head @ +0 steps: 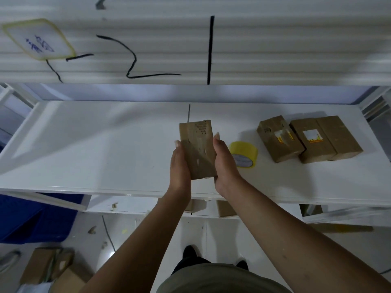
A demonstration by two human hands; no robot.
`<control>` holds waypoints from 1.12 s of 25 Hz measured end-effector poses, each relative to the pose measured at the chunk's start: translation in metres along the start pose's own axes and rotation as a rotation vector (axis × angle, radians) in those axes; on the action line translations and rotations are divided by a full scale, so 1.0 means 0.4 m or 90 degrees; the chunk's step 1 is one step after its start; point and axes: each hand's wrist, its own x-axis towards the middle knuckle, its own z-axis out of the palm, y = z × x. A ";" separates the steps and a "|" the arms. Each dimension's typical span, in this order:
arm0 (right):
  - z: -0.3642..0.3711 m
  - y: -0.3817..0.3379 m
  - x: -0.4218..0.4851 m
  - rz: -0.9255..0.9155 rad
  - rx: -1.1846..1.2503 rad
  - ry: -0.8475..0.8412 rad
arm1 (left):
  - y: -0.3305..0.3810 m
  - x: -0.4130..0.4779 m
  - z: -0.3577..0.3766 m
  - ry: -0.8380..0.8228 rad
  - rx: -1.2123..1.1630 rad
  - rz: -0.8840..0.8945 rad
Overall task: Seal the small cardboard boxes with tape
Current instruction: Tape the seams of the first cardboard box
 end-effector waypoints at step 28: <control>-0.046 0.073 0.009 -0.045 -0.197 0.031 | -0.047 0.030 -0.075 -0.153 0.130 -0.004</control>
